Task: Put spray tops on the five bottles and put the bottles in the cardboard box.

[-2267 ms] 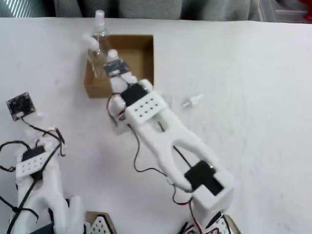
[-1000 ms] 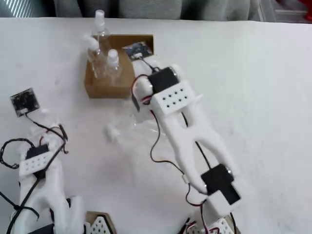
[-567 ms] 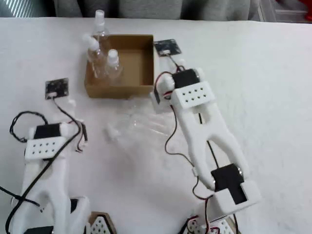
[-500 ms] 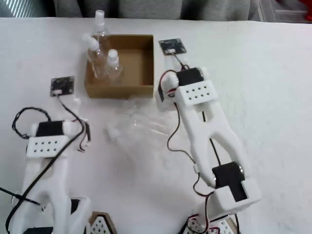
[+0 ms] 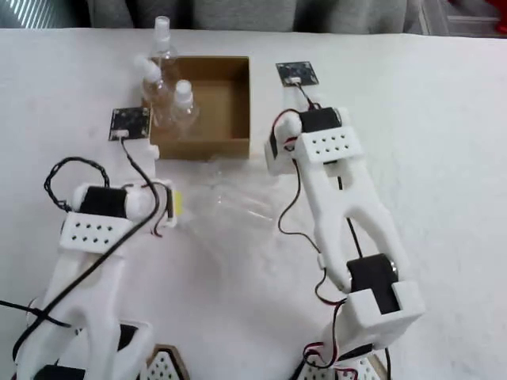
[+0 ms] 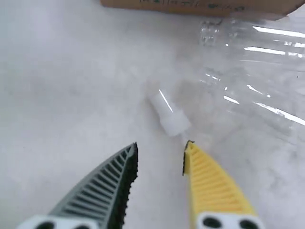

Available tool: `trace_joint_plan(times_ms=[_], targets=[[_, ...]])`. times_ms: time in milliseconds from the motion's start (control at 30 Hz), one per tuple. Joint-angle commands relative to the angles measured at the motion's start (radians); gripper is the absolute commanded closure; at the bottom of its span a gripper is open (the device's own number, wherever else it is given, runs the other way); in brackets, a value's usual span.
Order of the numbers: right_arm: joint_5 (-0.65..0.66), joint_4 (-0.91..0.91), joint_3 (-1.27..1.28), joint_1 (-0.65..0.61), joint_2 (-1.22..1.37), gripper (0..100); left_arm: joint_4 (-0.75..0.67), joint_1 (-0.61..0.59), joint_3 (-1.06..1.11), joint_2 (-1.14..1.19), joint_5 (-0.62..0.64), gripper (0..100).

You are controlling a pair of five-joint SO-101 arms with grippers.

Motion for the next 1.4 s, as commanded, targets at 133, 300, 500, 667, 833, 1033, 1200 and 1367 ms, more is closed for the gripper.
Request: trace_joint_plan(times_ms=[133,300,500,667,833,1033,1200,1367], targets=[[0.011,-0.012,-0.008,0.013,-0.007,96.1,0.011,0.012,-0.137,0.203,0.064,82],[0.011,-0.013,-0.006,0.013,-0.007,96.1,0.043,0.016,-0.235,0.386,0.112,82],[0.012,-0.027,-0.006,0.013,-0.007,96.1,0.031,0.019,-0.301,0.527,0.183,82],[0.012,-0.027,-0.006,0.015,-0.007,96.1,0.028,0.090,-0.305,0.590,0.204,82],[0.043,-0.027,-0.005,0.013,-0.007,96.1,-0.011,0.105,-0.304,0.656,0.206,82],[0.061,-0.027,-0.003,0.013,-0.007,98.2,-0.063,0.099,-0.304,0.694,0.253,81],[0.061,-0.024,-0.003,0.013,-0.007,98.2,-0.064,0.101,-0.310,0.693,0.301,73],[0.061,-0.024,-0.003,0.013,-0.007,98.2,-0.071,0.097,-0.307,0.697,0.311,72]])
